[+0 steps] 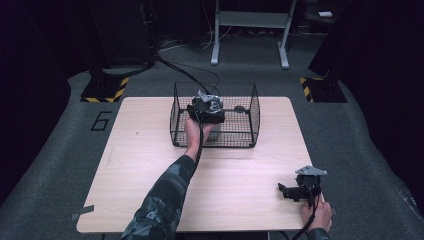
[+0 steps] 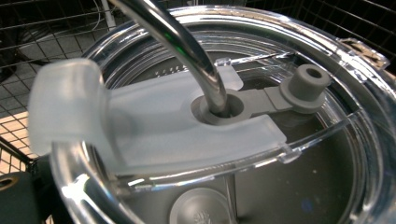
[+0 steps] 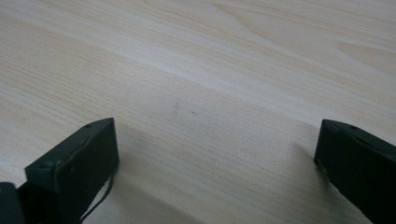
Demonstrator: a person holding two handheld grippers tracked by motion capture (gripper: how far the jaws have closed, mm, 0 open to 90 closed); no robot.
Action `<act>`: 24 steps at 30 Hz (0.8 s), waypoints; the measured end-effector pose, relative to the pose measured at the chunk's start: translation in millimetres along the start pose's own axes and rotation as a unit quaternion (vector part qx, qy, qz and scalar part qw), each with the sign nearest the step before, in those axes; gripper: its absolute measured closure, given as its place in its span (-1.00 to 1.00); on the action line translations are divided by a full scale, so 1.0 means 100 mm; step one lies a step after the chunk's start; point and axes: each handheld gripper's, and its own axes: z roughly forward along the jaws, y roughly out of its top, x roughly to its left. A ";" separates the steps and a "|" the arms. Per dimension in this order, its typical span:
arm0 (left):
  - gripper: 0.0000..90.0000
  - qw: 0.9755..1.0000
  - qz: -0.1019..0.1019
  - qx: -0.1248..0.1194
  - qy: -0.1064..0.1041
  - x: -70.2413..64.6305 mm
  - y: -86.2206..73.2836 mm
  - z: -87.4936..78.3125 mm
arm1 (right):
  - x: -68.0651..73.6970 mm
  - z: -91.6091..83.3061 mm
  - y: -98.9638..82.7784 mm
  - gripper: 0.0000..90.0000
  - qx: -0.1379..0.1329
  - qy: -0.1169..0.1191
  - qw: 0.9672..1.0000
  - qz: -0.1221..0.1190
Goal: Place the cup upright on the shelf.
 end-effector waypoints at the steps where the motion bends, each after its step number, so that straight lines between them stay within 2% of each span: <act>1: -0.92 1.000 0.002 -0.004 0.000 0.00 -0.02 -0.01 | 0.00 0.00 0.00 -1.00 0.000 0.000 1.000 0.000; 3: -0.92 1.000 0.013 -0.007 -0.001 -0.01 -0.04 -0.03 | 0.00 0.00 0.00 -1.00 0.000 0.000 1.000 0.000; 8: -0.92 1.000 0.013 -0.003 -0.006 0.01 -0.04 -0.03 | 0.00 0.00 0.00 -1.00 0.000 0.000 1.000 0.000; 12: -0.92 1.000 0.022 0.004 -0.005 0.01 -0.03 -0.03 | 0.00 0.00 0.00 -1.00 0.000 0.000 1.000 0.000; 21: -0.92 1.000 0.023 0.008 -0.009 0.02 -0.01 -0.05 | 0.00 0.00 0.00 -1.00 0.000 0.000 1.000 0.000; 22: -0.93 1.000 0.016 0.005 -0.008 0.01 -0.02 -0.05 | 0.00 0.00 0.00 -1.00 0.000 0.000 1.000 0.000; 24: -0.94 1.000 0.016 0.006 -0.009 0.02 -0.02 -0.06 | 0.00 0.00 0.00 -1.00 0.000 0.000 1.000 0.000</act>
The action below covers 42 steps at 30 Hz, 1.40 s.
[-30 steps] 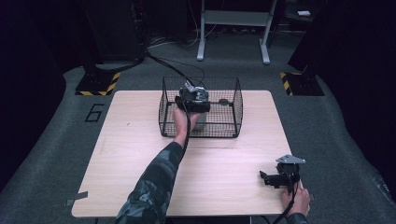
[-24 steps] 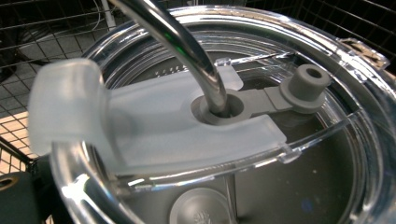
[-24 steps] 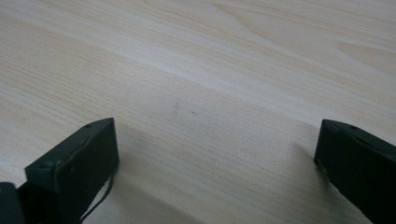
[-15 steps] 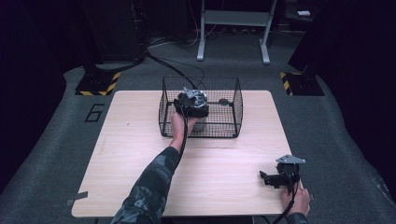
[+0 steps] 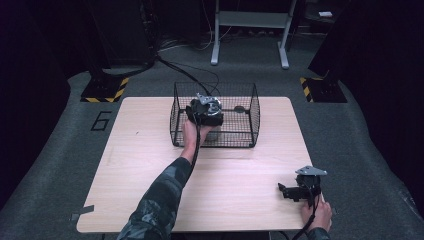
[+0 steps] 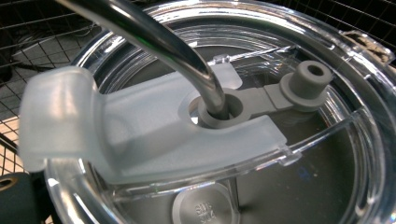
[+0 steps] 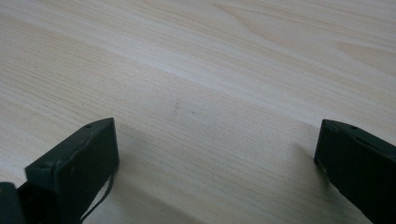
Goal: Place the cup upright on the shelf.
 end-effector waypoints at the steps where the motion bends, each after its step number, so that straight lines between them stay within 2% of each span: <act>1: -0.97 1.000 0.000 0.012 -0.007 0.02 0.01 -0.02 | 0.00 0.00 0.00 -1.00 0.000 0.000 1.000 0.000; 4: -1.00 1.000 -0.006 0.013 -0.010 0.04 0.02 -0.06 | 0.00 0.00 0.00 -1.00 0.000 0.000 1.000 0.000; 5: -1.00 1.000 -0.003 0.018 -0.021 0.07 0.04 -0.12 | 0.00 0.00 0.00 -1.00 0.000 0.000 1.000 0.000; 6: -1.00 1.000 -0.003 0.018 -0.021 0.07 0.04 -0.12 | 0.00 0.00 0.00 -1.00 0.000 0.000 1.000 0.000; 7: -1.00 0.999 -0.002 0.016 -0.031 0.09 0.06 -0.19 | 0.00 0.00 0.00 -1.00 0.000 0.000 1.000 0.000; 10: -1.00 0.999 -0.002 0.009 -0.045 0.11 0.10 -0.34 | 0.00 0.00 0.00 -1.00 0.000 0.000 1.000 0.000; 12: -1.00 0.999 0.006 0.006 -0.053 0.11 0.13 -0.45 | 0.00 0.00 0.00 -1.00 0.000 0.000 1.000 0.000; 13: -1.00 0.999 0.006 0.006 -0.053 0.11 0.13 -0.45 | 0.00 0.00 0.00 -1.00 0.000 0.000 1.000 0.000; 14: -1.00 0.998 0.014 0.005 -0.060 0.10 0.15 -0.56 | 0.00 0.00 0.00 -1.00 0.000 0.000 1.000 0.000; 16: -1.00 0.998 0.018 0.005 -0.067 0.11 0.15 -0.62 | 0.00 0.00 0.00 -1.00 0.000 0.000 1.000 0.000; 17: -1.00 0.997 0.026 0.006 -0.070 0.11 0.15 -0.74 | 0.00 0.00 0.00 -1.00 0.000 0.000 1.000 0.000; 18: -1.00 0.997 0.026 0.006 -0.070 0.11 0.15 -0.74 | 0.00 0.00 0.00 -1.00 0.000 0.000 1.000 0.000; 19: -1.00 0.997 0.029 0.006 -0.076 0.11 0.15 -0.85 | 0.00 0.00 0.00 -1.00 0.000 0.000 1.000 0.000; 23: -1.00 0.995 0.037 0.006 -0.088 0.11 0.12 -1.08 | 0.00 0.00 0.00 -1.00 0.000 0.000 1.000 0.000; 26: -1.00 0.995 0.043 0.002 -0.088 0.11 0.08 -1.23 | 0.00 0.00 0.00 -1.00 0.000 0.000 1.000 0.000; 27: -1.00 0.995 0.043 0.002 -0.088 0.11 0.08 -1.23 | 0.00 0.00 0.00 -1.00 0.000 0.000 1.000 0.000; 28: -1.00 0.995 0.049 0.001 -0.084 0.12 0.04 -1.32 | 0.00 0.00 0.00 -1.00 0.000 0.000 1.000 0.000; 32: -1.00 0.995 0.054 0.004 -0.081 0.13 -0.03 -1.43 | 0.00 0.00 0.00 -1.00 0.000 0.000 1.000 0.000; 36: -1.00 0.995 0.072 0.004 -0.064 0.15 -0.20 -1.62 | 0.00 0.00 0.00 -1.00 0.000 0.000 1.000 0.000; 37: -1.00 0.995 0.072 0.004 -0.064 0.15 -0.20 -1.62 | 0.00 0.00 0.00 -1.00 0.000 0.000 1.000 0.000; 39: -1.00 0.995 0.075 0.007 -0.058 0.17 -0.34 -1.72 | 0.00 0.00 0.00 -1.00 0.000 0.000 1.000 0.000; 40: -1.00 0.995 0.075 0.007 -0.058 0.17 -0.34 -1.72 | 0.00 0.00 0.00 -1.00 0.000 0.000 1.000 0.000; 41: -1.00 0.996 0.076 0.010 -0.054 0.18 -0.45 -1.78 | 0.00 0.00 0.00 -1.00 0.000 0.000 1.000 0.001; 42: -1.00 0.996 0.076 0.010 -0.054 0.18 -0.45 -1.78 | 0.00 0.00 0.00 -1.00 0.000 0.000 1.000 0.000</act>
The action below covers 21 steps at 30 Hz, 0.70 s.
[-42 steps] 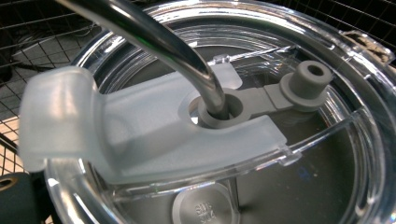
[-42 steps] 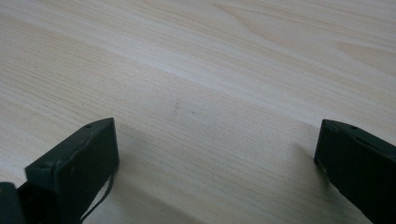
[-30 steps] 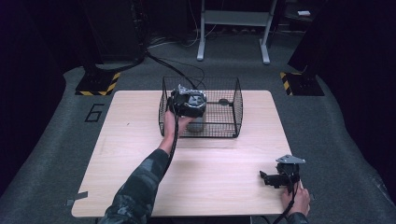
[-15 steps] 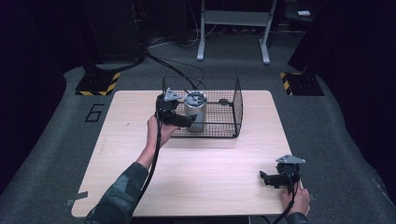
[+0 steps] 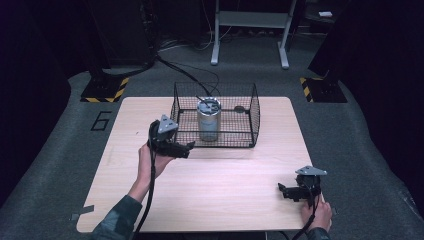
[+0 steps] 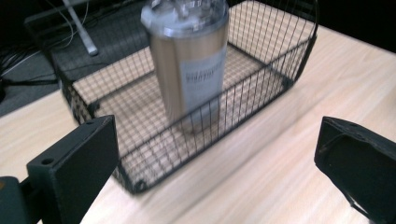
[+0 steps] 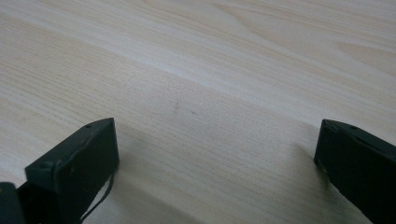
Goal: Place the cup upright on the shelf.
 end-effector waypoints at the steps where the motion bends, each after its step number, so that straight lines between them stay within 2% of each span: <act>1: -1.00 1.000 0.000 0.008 0.007 0.00 -0.11 -0.04 | 0.00 0.00 0.00 -1.00 0.000 0.000 1.000 0.000; 2: -1.00 1.000 0.000 0.008 0.007 0.00 -0.11 -0.04 | 0.00 0.00 0.00 -1.00 0.000 0.000 1.000 0.000; 5: -1.00 1.000 -0.004 0.020 0.017 0.01 -0.34 -0.13 | 0.00 0.00 0.00 -1.00 0.000 0.000 1.000 0.000; 6: -1.00 1.000 -0.004 0.020 0.017 0.01 -0.34 -0.13 | 0.00 0.00 0.00 -1.00 0.000 0.000 1.000 0.000; 7: -1.00 0.999 -0.006 0.026 0.023 0.03 -0.46 -0.18 | 0.00 0.00 0.00 -1.00 0.000 0.000 1.000 0.000; 8: -1.00 0.999 -0.006 0.026 0.023 0.03 -0.46 -0.18 | 0.00 0.00 0.00 -1.00 0.000 0.000 1.000 0.000; 9: -1.00 0.999 -0.012 0.034 0.026 0.05 -0.57 -0.23 | 0.00 0.00 0.00 -1.00 0.000 0.000 1.000 0.001; 10: -1.00 0.999 -0.012 0.034 0.026 0.05 -0.57 -0.23 | 0.00 0.00 0.00 -1.00 0.000 0.000 1.000 0.001; 11: -1.00 0.999 -0.018 0.039 0.033 0.08 -0.69 -0.29 | 0.00 0.00 0.00 -1.00 0.000 0.000 1.000 0.000; 12: -1.00 0.999 -0.018 0.039 0.033 0.08 -0.69 -0.29 | 0.00 0.00 0.00 -1.00 0.000 0.000 1.000 0.000; 13: -1.00 0.998 -0.026 0.045 0.041 0.11 -0.82 -0.34 | 0.00 0.00 0.00 -1.00 0.000 0.000 1.000 0.000; 15: -1.00 0.996 -0.041 0.045 0.058 0.13 -0.98 -0.37 | 0.00 0.00 0.00 -1.00 0.000 0.000 1.000 0.000; 18: -1.00 0.993 -0.056 0.071 0.072 0.20 -1.23 -0.39 | 0.00 0.00 0.00 -1.00 0.000 0.000 1.000 0.000; 19: -1.00 0.993 -0.056 0.071 0.072 0.20 -1.23 -0.39 | 0.00 0.00 0.00 -1.00 0.000 0.000 1.000 0.000; 20: -1.00 0.991 -0.068 0.085 0.084 0.25 -1.41 -0.38 | 0.00 0.00 0.00 -1.00 0.000 0.000 1.000 0.000; 21: -1.00 0.991 -0.068 0.085 0.084 0.25 -1.41 -0.38 | 0.00 0.00 0.00 -1.00 0.000 0.000 1.000 0.000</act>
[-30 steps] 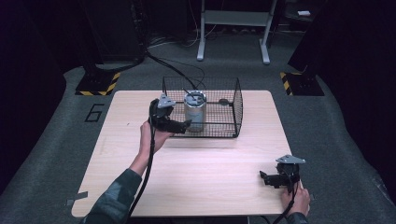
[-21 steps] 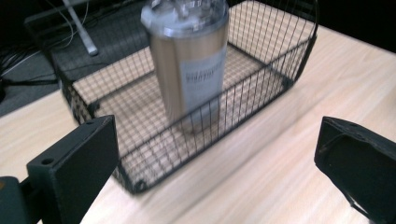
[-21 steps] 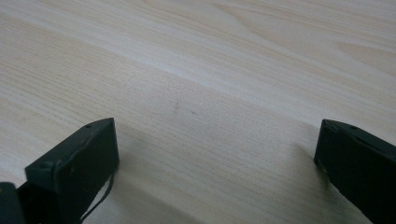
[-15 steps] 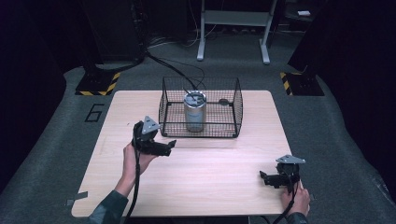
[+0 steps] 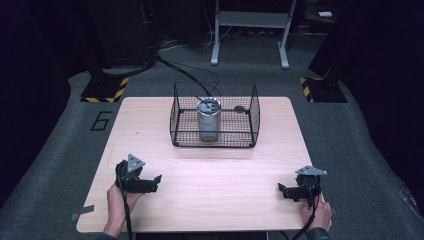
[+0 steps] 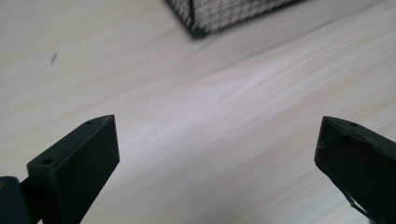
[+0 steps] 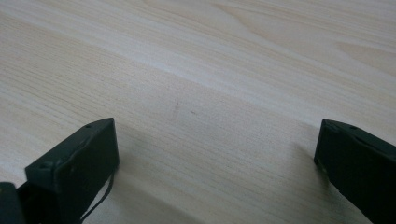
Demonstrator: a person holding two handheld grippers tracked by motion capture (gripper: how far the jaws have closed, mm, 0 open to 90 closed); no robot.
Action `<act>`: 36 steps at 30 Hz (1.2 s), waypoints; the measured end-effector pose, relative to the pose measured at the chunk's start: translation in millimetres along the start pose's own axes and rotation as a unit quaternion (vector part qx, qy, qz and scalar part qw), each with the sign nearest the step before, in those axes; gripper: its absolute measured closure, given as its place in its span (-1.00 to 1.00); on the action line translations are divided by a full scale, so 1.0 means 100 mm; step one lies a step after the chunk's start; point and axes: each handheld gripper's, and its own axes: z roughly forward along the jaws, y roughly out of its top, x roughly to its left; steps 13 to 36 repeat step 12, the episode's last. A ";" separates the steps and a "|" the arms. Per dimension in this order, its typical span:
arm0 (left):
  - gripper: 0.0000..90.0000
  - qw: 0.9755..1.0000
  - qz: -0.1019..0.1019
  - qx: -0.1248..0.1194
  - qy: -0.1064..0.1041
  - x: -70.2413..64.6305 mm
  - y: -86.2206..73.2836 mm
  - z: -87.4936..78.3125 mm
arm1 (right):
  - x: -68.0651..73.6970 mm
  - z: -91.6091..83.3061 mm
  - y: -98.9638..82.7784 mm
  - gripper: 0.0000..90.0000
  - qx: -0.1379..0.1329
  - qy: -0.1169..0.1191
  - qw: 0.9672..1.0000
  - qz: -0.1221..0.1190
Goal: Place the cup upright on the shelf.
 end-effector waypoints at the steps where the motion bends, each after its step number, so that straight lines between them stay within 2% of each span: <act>1: -1.00 1.000 -0.015 0.015 0.003 0.06 -0.15 0.04 | 0.00 0.00 0.00 -1.00 -0.001 0.000 1.000 0.000; 2: -1.00 1.000 -0.019 0.016 0.013 0.09 -0.23 0.07 | 0.00 0.00 0.00 -1.00 -0.001 0.000 1.000 0.000; 3: -1.00 1.000 -0.019 0.016 0.013 0.09 -0.23 0.07 | 0.00 0.00 0.00 -1.00 -0.001 0.000 1.000 0.000; 4: -1.00 0.999 -0.023 0.029 0.021 0.14 -0.36 0.10 | 0.00 0.00 0.00 -1.00 -0.001 0.000 1.000 0.000; 5: -1.00 0.999 -0.030 0.036 0.025 0.17 -0.41 0.13 | 0.00 0.00 0.00 -1.00 0.000 0.000 1.000 0.000; 10: -1.00 0.998 -0.042 0.037 0.032 0.26 -0.56 0.16 | 0.00 0.00 0.00 -1.00 0.000 0.000 1.000 0.000; 12: -1.00 0.998 -0.047 0.037 0.033 0.27 -0.59 0.18 | 0.00 0.00 0.00 -1.00 0.000 0.000 1.000 0.000; 36: -1.00 0.998 -0.047 0.037 0.033 0.27 -0.59 0.18 | 0.00 0.00 0.00 -1.00 0.000 0.000 1.000 0.000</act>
